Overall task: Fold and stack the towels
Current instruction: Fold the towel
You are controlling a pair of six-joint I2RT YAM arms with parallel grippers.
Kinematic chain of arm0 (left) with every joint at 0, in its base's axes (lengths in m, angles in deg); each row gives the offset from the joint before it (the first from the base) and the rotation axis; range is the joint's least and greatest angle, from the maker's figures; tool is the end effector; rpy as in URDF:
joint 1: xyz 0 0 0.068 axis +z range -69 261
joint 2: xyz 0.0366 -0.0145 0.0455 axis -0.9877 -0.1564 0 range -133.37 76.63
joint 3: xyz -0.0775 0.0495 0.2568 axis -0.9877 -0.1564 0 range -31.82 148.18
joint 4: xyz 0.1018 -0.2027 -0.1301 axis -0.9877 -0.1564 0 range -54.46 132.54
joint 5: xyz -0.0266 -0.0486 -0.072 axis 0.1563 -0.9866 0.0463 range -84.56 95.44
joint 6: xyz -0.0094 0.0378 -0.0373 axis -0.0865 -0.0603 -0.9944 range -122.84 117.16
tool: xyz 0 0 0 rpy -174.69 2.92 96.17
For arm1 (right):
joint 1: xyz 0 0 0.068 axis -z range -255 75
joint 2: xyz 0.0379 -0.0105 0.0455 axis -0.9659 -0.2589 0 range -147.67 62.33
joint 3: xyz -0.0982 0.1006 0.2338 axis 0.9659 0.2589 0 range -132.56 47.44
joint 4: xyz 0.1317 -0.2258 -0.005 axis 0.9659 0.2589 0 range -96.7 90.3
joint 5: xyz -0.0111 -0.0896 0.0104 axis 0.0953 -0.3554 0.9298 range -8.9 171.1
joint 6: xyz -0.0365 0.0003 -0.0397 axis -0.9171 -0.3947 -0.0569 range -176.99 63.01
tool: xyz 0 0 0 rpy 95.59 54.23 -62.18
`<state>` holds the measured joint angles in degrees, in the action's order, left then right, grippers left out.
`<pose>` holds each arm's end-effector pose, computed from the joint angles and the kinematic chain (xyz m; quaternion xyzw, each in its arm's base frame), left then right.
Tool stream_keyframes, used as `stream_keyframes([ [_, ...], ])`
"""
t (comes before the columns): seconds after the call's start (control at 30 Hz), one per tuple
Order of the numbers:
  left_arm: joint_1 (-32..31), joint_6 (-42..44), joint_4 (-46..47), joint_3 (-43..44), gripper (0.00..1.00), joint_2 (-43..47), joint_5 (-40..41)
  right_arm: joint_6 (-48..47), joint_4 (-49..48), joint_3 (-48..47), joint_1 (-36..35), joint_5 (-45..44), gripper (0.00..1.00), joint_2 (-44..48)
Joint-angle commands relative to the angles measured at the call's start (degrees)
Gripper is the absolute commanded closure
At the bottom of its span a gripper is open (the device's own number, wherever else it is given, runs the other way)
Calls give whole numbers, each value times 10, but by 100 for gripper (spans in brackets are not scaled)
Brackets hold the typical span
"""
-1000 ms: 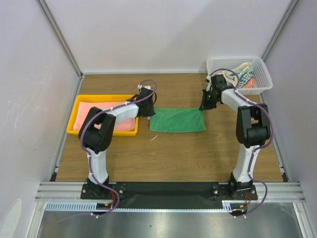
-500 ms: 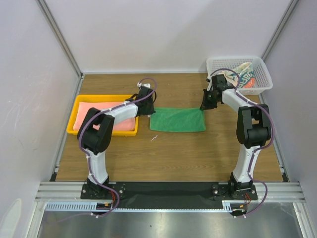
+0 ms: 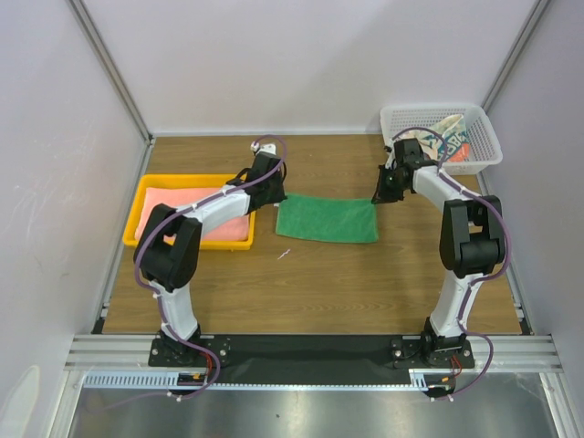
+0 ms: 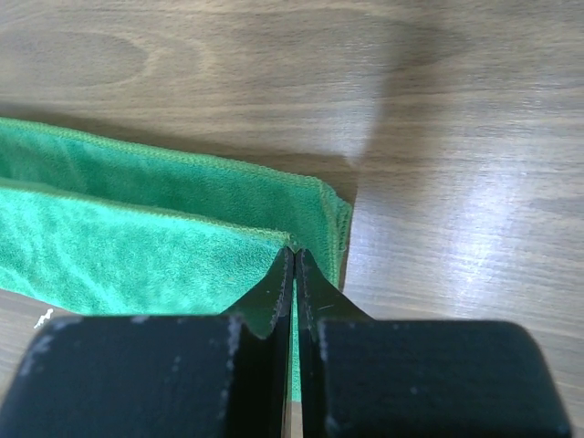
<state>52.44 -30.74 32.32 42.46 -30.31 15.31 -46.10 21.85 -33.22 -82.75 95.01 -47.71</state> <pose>0.3679 -0.1933 0.2101 -0.0291 0.9134 -0.1190 0.3882 0.4060 0.0639 0.2016 -0.0073 0.9546 0.1592 0.2517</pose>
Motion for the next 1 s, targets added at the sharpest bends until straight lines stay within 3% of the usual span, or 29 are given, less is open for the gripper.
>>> stream_keyframes([
  [0.0, -3, 11, 19, 19, 100, -1, 7, 4, -18, 4, 8, -15, 100, 22],
  [0.4, -2, 8, 1, 62, 100, -71, 18, 2, -28, -5, 13, -14, 100, -13],
  [0.5, -1, 13, 2, 69, 98, -78, 16, 2, -21, -16, 13, -12, 93, -25],
  [0.53, -1, 16, 0, 73, 95, -80, 13, 1, -18, -20, 13, -9, 83, -26],
  [0.57, -1, 20, -2, 78, 81, -83, 5, 2, -18, -23, 13, -8, 77, -28],
  [0.6, -1, 30, -2, 88, 68, -86, -5, 1, -17, -26, 13, 0, 63, -26],
  [0.63, -1, 34, -5, 92, 68, -88, -5, 0, -15, -27, 13, 4, 56, -26],
  [0.67, -1, 38, -3, 95, 53, -88, -14, 0, -12, -30, 14, 10, 47, -26],
  [0.7, -1, 43, -1, 97, 48, -86, -19, 3, -10, -30, 15, 18, 35, -25],
  [0.77, -1, 43, -6, 97, 37, -83, -20, 11, -3, -28, 18, 34, 28, -19],
  [0.87, -1, 37, -18, 83, 30, -65, -24, 22, 3, -13, 19, 47, 19, -6],
  [0.97, -1, 27, -23, 57, 28, -39, -35, 28, 2, 7, 19, 52, 18, 19],
])
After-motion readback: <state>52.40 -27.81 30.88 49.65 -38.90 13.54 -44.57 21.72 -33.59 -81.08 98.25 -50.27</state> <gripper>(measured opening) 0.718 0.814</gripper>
